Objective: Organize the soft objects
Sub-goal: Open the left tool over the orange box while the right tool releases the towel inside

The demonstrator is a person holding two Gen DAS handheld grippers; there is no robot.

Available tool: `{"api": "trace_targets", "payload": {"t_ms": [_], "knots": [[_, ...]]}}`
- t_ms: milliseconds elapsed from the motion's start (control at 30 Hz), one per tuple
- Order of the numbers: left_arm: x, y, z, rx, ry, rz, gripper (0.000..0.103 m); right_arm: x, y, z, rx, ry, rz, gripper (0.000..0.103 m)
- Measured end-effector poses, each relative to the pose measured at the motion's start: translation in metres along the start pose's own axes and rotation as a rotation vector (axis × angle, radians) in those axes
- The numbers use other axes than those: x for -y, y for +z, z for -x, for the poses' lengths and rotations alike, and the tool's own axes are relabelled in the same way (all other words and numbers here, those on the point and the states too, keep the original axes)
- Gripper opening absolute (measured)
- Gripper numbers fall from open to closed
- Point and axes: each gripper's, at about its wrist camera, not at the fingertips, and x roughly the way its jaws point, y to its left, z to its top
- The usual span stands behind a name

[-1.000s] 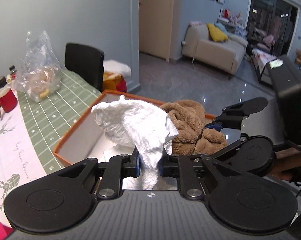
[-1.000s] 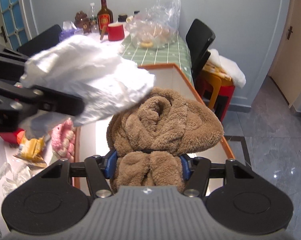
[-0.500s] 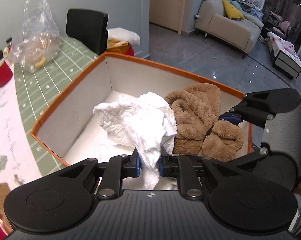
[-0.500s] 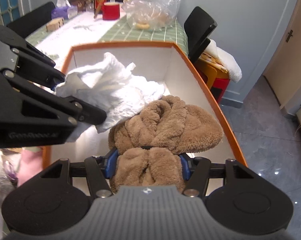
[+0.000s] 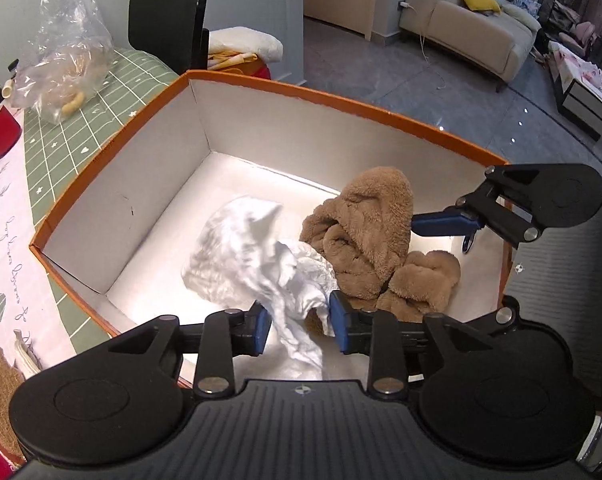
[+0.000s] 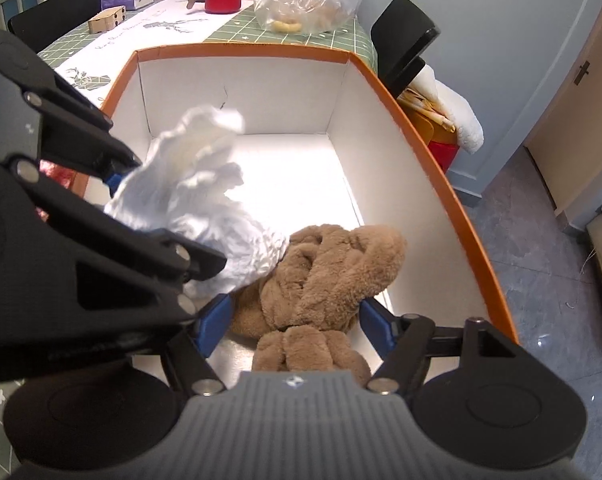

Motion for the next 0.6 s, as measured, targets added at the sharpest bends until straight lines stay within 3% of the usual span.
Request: {"api": "trace_targets", "payload": {"t_ms": [67, 133, 400, 600], "knots": [[-0.001, 0.001, 0.008, 0.019, -0.004, 0.004, 0.053, 0.000, -0.001, 0.007, 0.016, 0.002, -0.001, 0.072], [-0.003, 0.003, 0.017, 0.039, -0.005, 0.008, 0.058, 0.002, -0.001, 0.015, 0.033, 0.001, -0.009, 0.073], [-0.018, 0.006, 0.057, 0.094, 0.017, 0.032, 0.061, 0.007, -0.003, 0.049, 0.107, -0.018, -0.040, 0.074], [-0.033, -0.013, 0.097, 0.131, 0.053, 0.018, 0.065, 0.000, 0.000, 0.070, 0.161, -0.017, -0.059, 0.074]]}}
